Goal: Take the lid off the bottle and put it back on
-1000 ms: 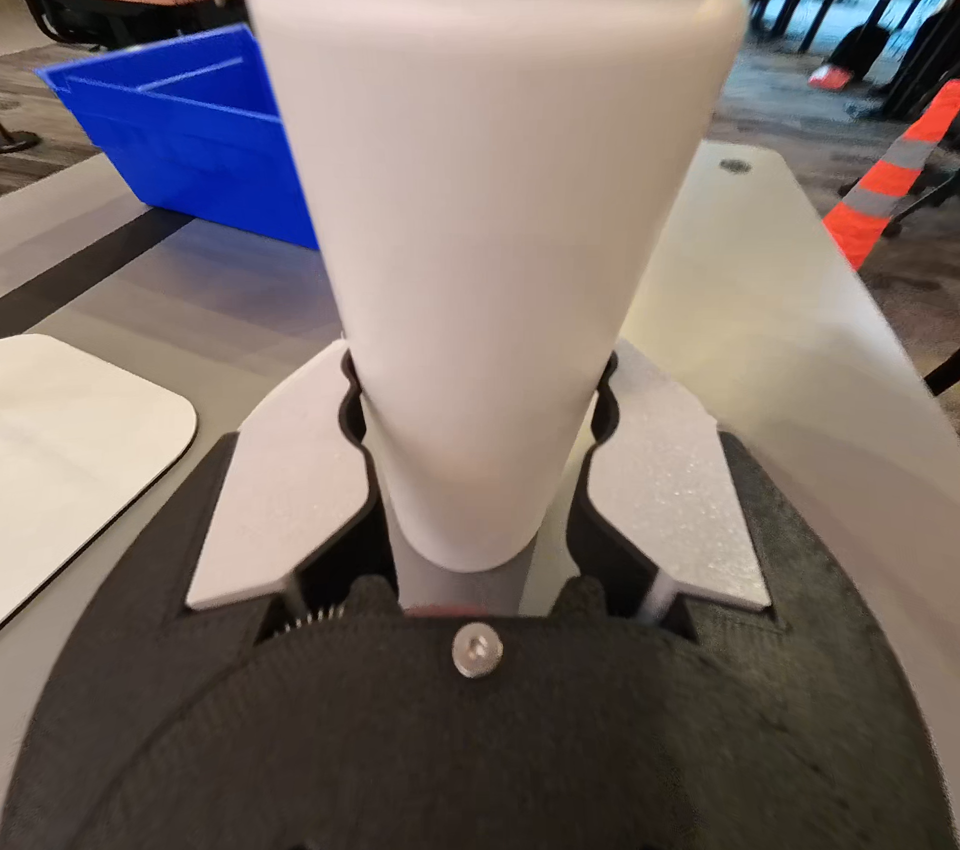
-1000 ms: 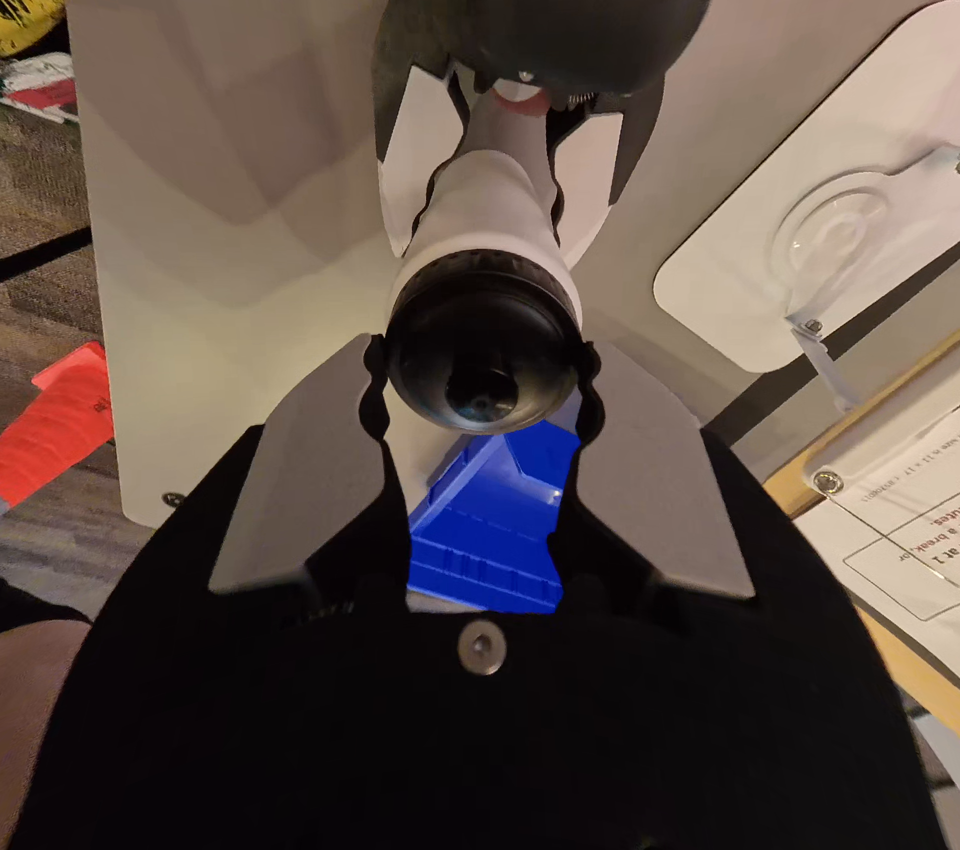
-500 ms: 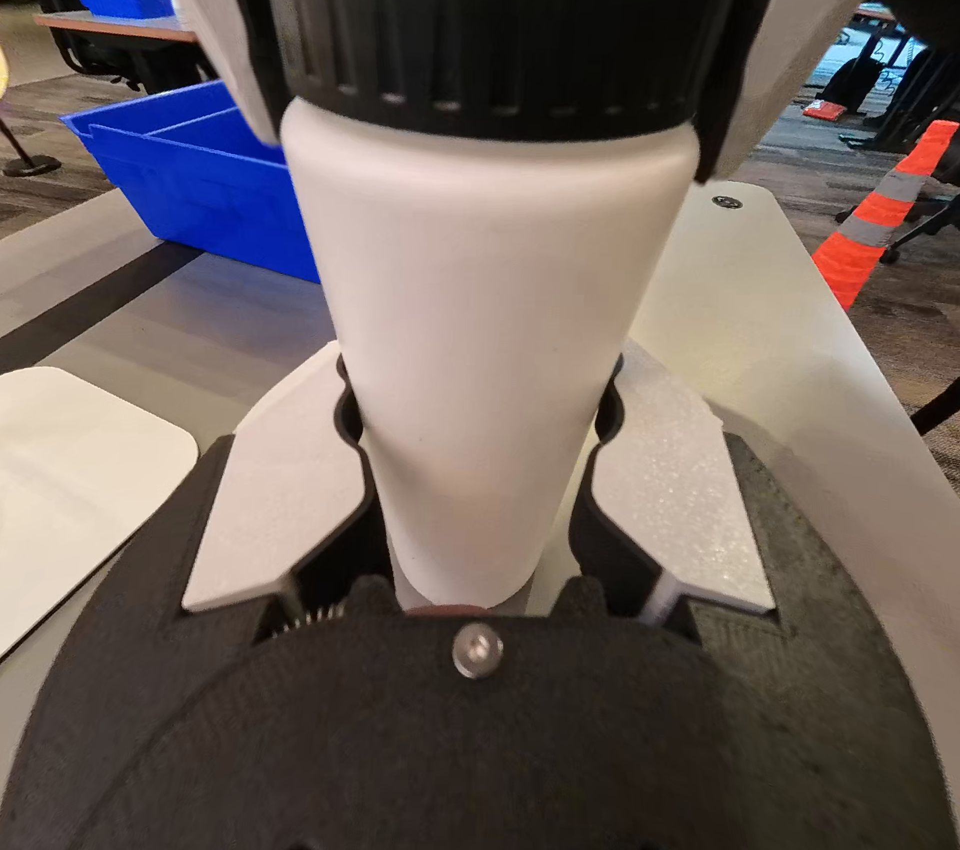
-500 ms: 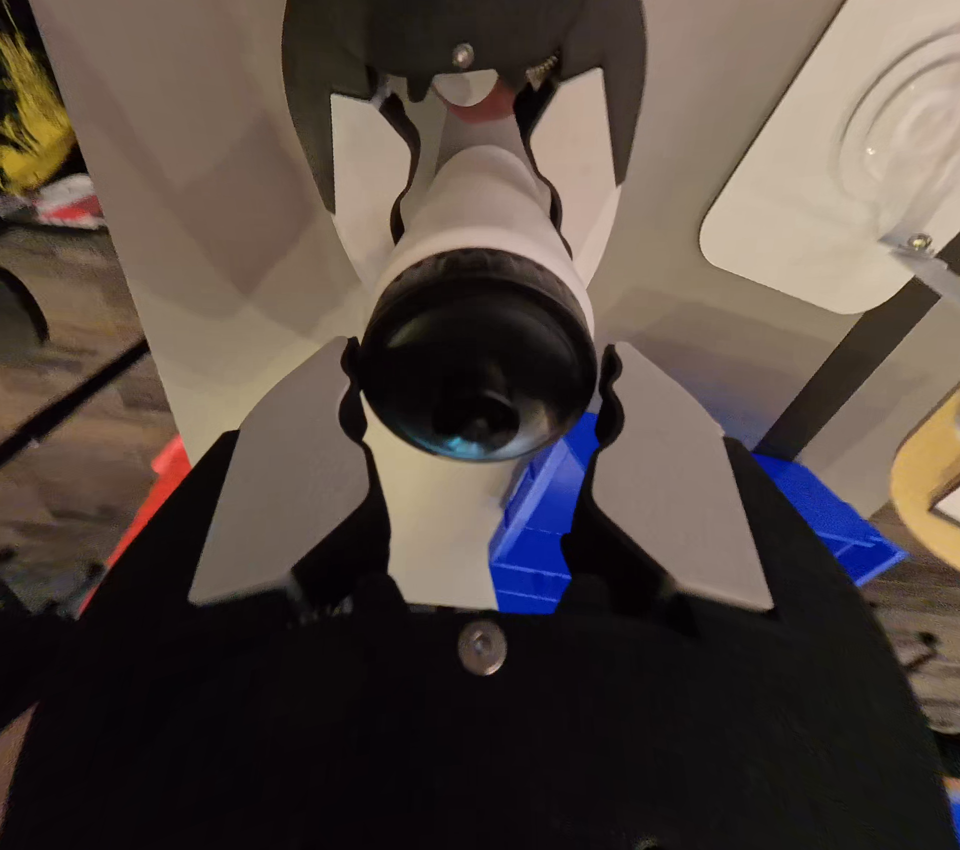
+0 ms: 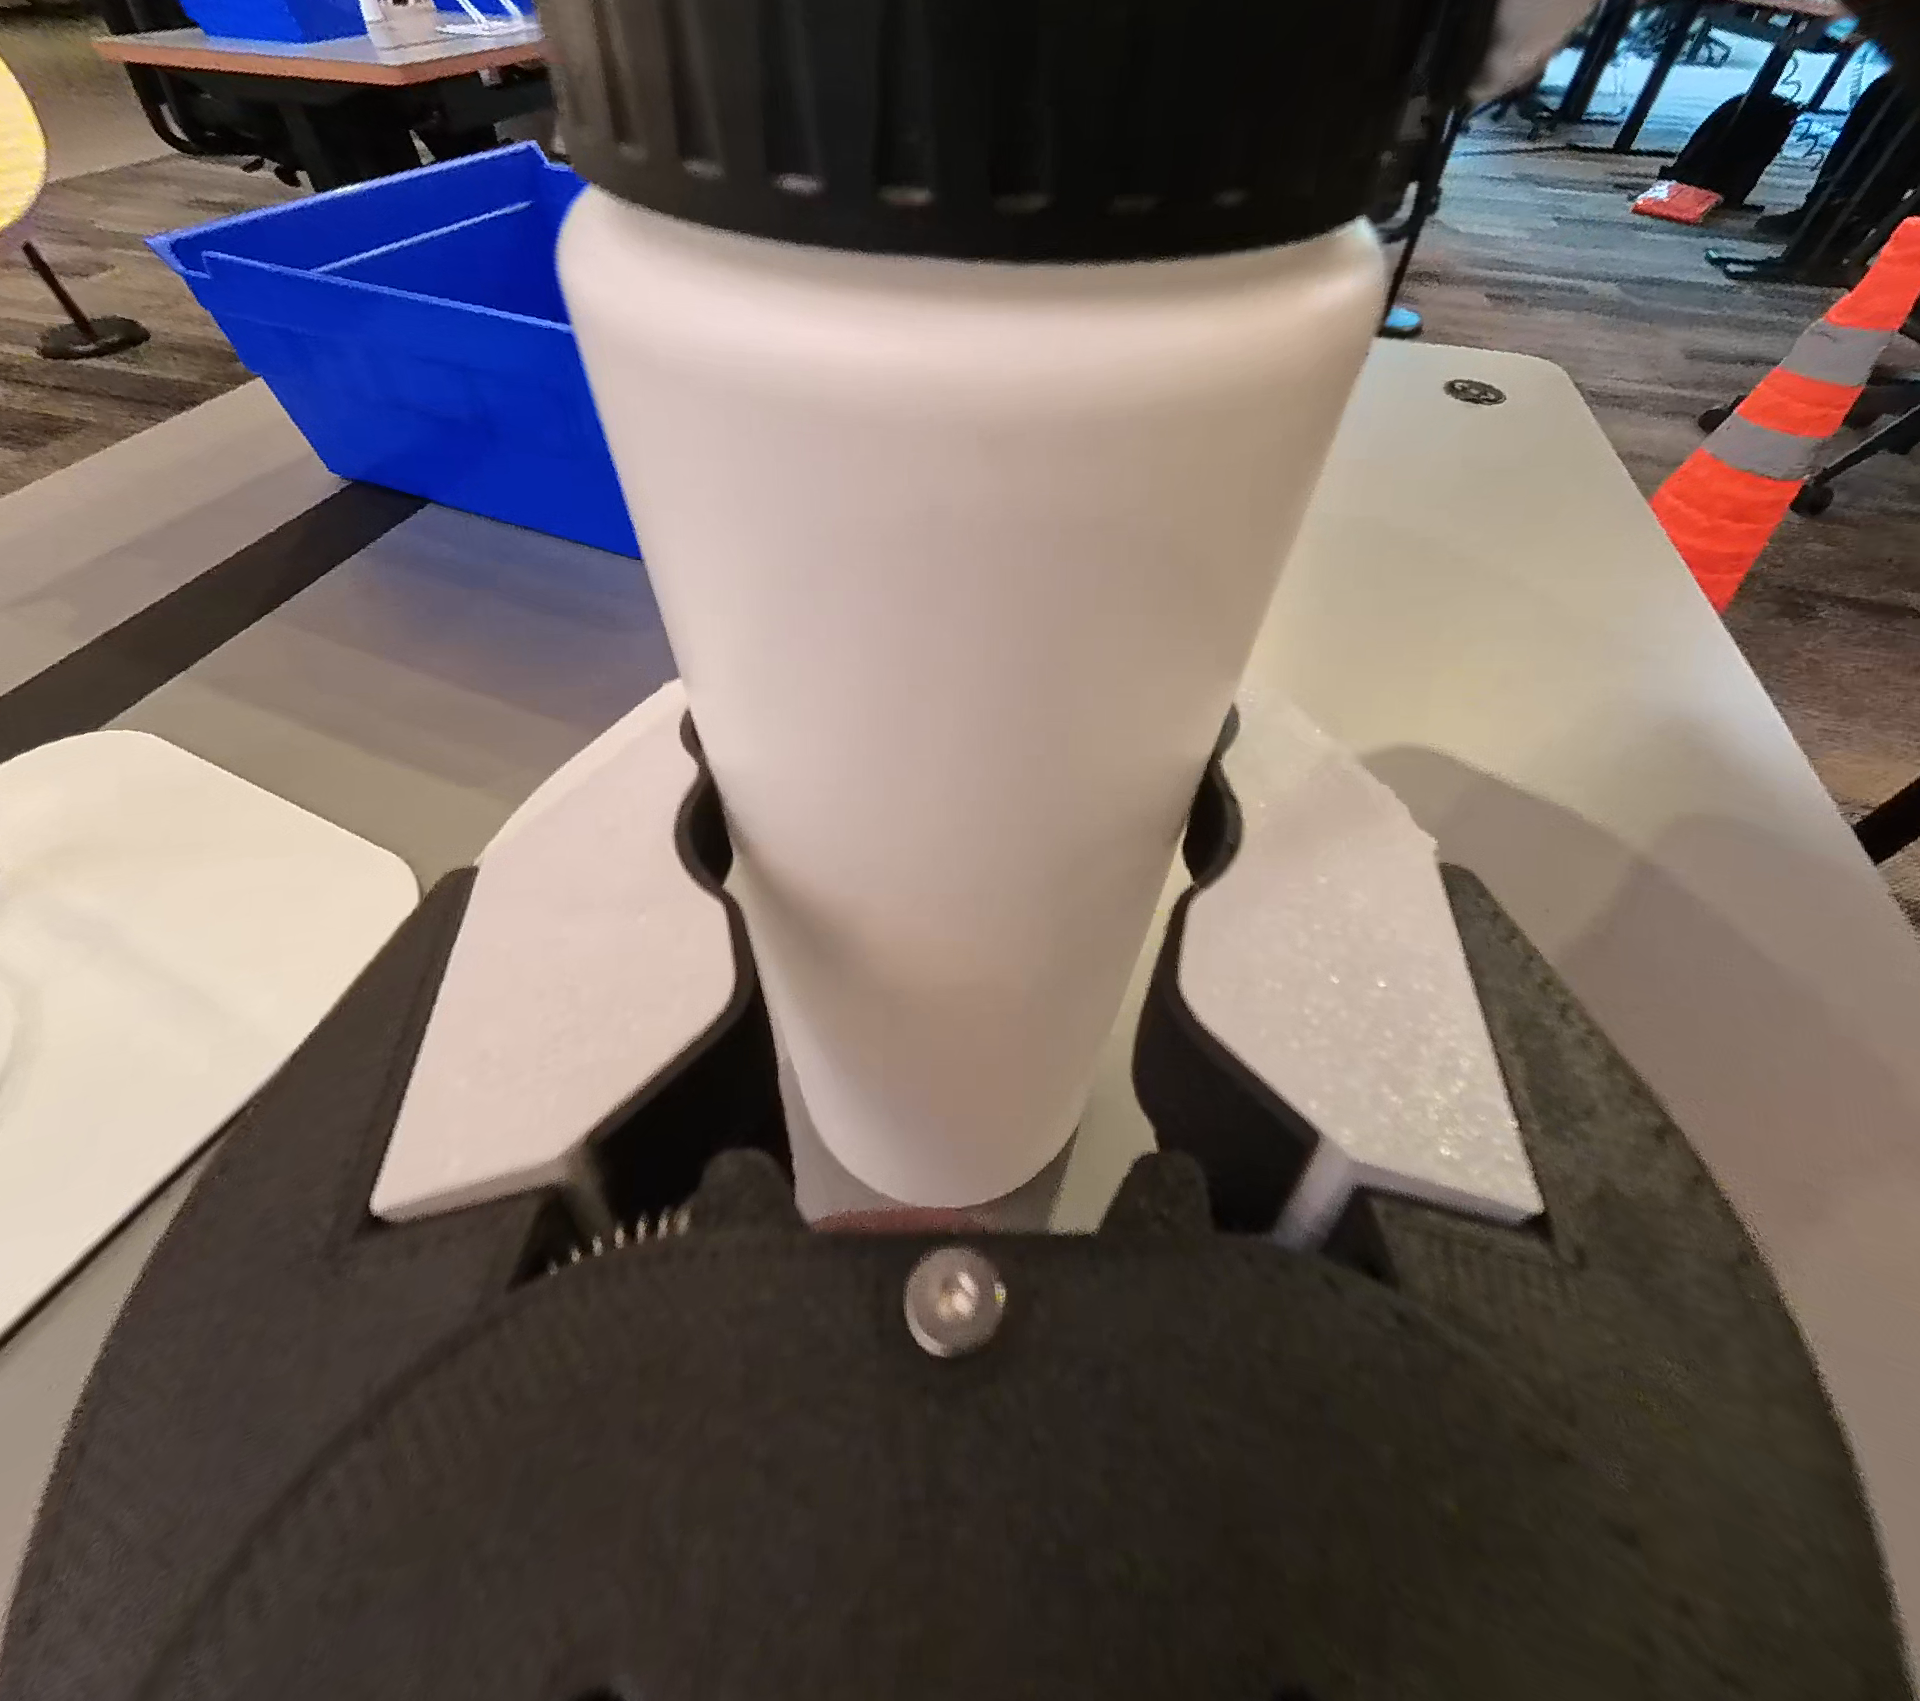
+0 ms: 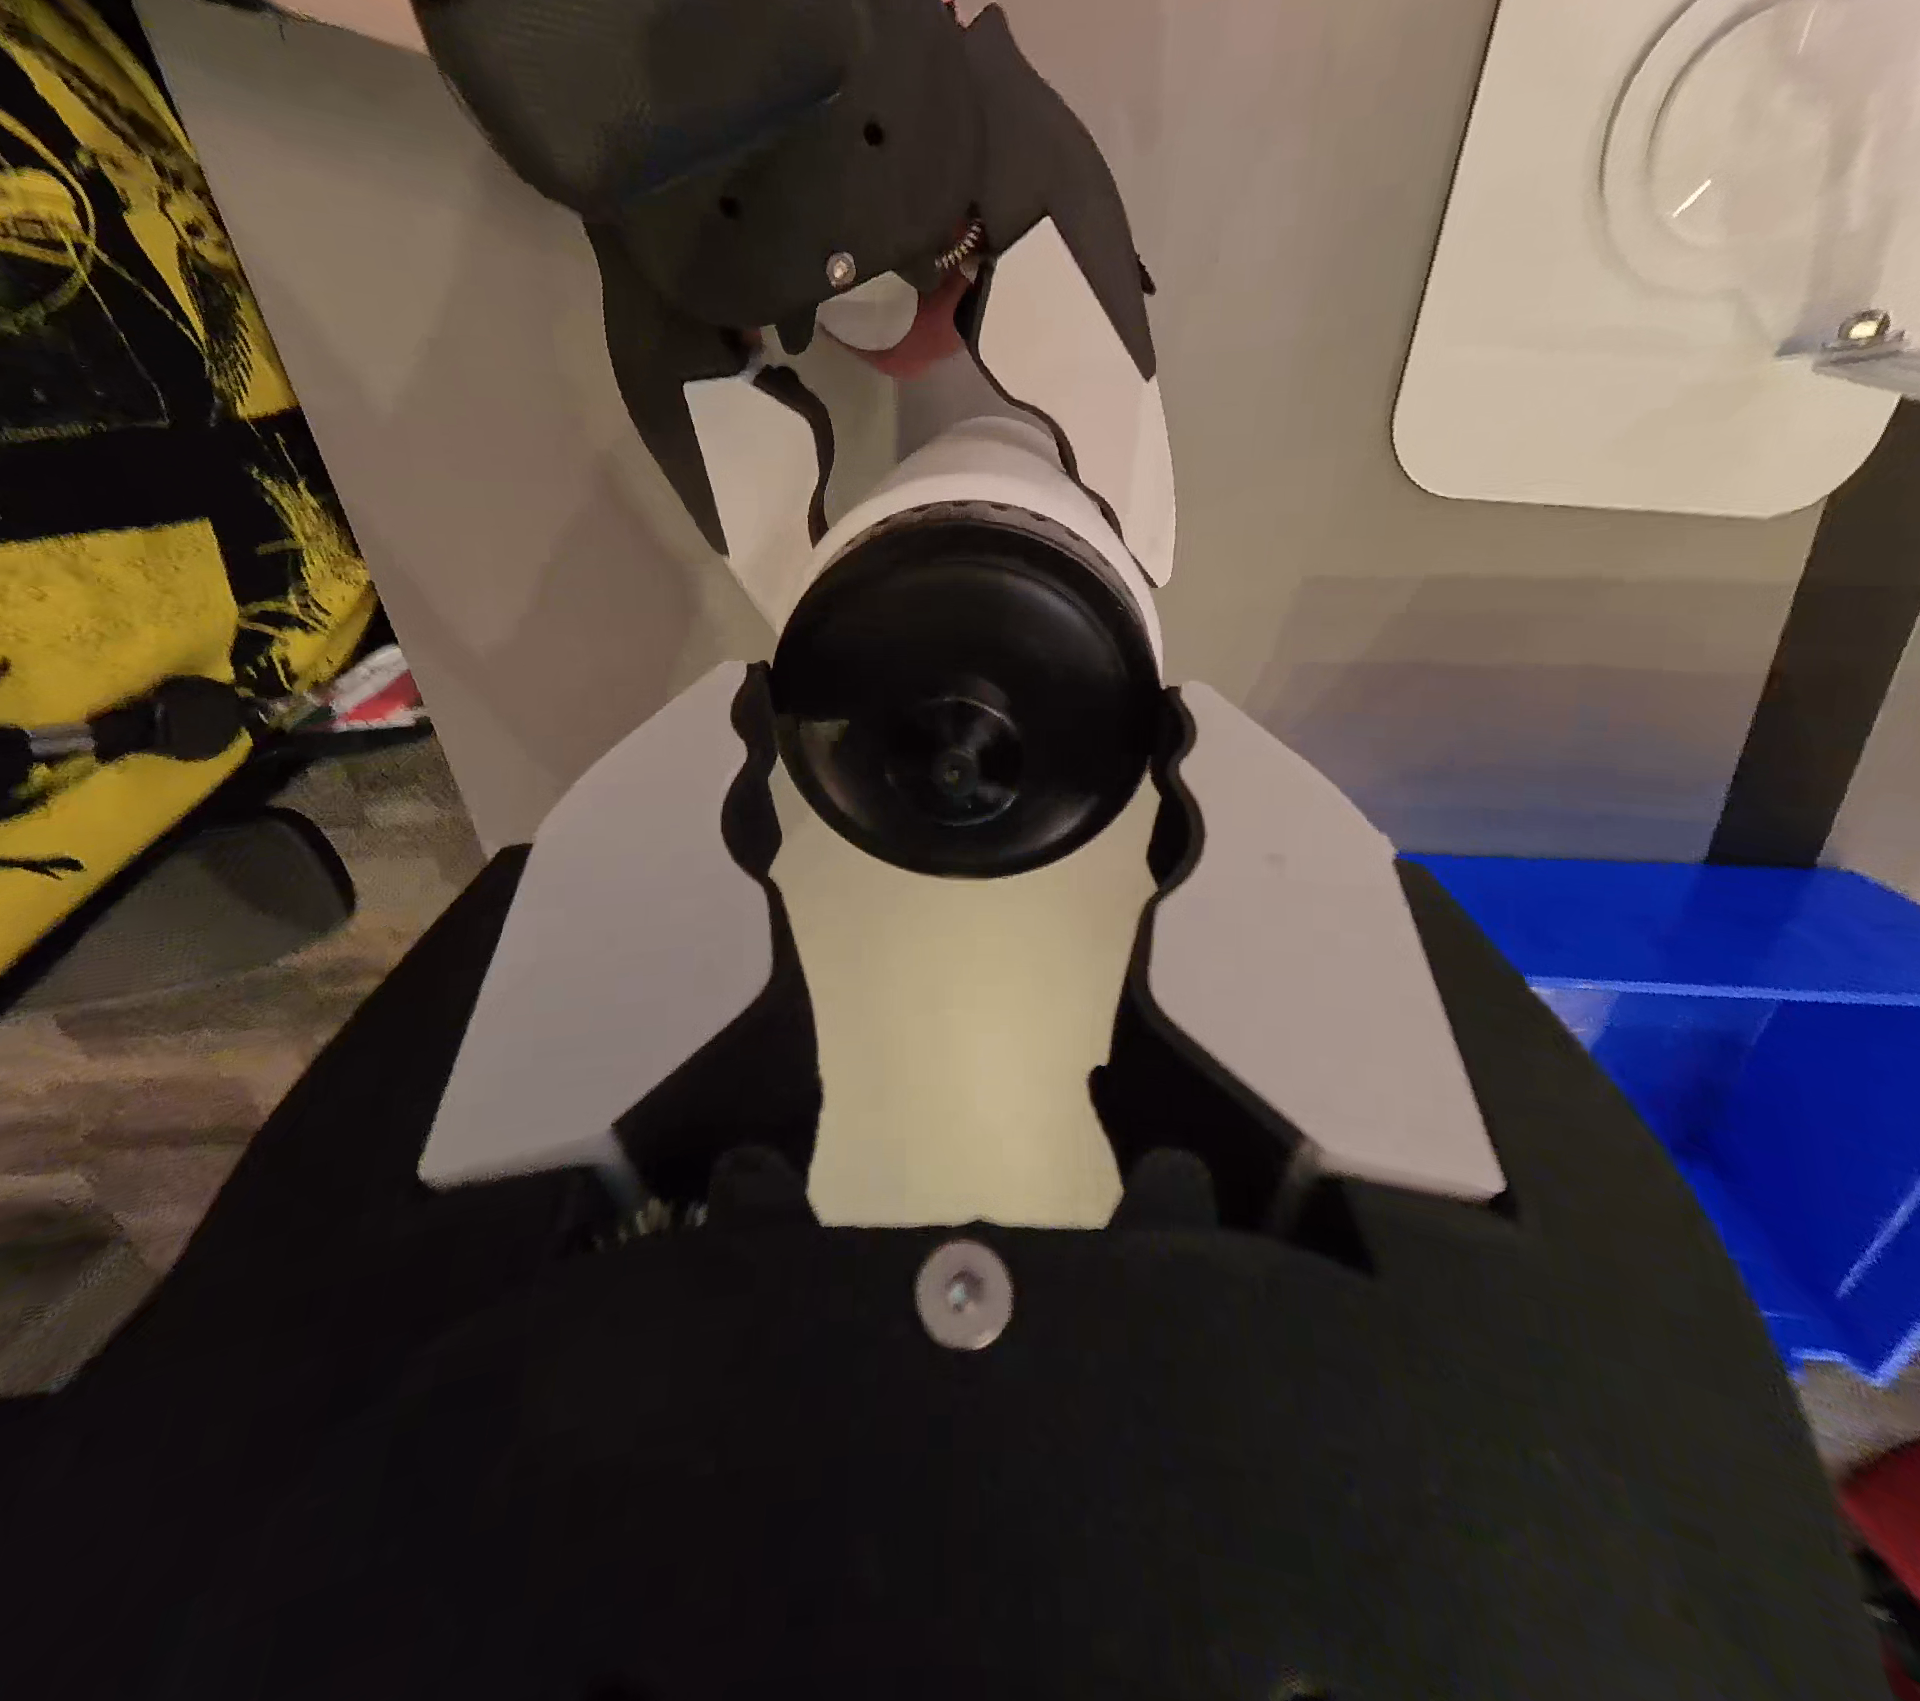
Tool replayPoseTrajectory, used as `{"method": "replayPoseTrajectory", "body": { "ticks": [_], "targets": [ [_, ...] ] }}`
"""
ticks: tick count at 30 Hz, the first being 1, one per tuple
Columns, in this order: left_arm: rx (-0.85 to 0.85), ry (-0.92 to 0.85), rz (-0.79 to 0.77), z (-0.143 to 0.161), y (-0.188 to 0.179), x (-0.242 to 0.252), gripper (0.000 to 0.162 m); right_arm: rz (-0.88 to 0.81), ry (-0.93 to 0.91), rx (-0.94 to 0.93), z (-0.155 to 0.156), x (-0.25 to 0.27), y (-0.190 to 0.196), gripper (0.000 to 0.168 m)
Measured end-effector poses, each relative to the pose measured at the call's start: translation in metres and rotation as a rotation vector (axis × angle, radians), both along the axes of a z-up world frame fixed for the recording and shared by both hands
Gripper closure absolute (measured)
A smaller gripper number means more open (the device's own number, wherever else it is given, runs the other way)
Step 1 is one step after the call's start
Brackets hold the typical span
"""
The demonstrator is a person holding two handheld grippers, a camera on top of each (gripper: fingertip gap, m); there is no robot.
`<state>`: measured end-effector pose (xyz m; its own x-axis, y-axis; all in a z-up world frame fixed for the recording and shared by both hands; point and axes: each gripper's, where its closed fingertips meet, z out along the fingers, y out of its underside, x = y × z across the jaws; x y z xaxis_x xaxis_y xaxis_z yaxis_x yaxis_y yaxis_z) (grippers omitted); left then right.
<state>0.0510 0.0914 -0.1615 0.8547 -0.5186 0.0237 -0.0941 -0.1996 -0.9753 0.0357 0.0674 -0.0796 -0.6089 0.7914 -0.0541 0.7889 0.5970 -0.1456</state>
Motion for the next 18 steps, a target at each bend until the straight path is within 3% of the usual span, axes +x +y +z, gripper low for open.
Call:
{"method": "replayPoseTrajectory", "body": {
  "ticks": [18],
  "targets": [
    [0.001,0.004,0.006,-0.0005,0.0015,-0.0012,0.076,0.550,-0.150,0.194,-0.0002,0.0014,0.0071,0.098]
  ]
}}
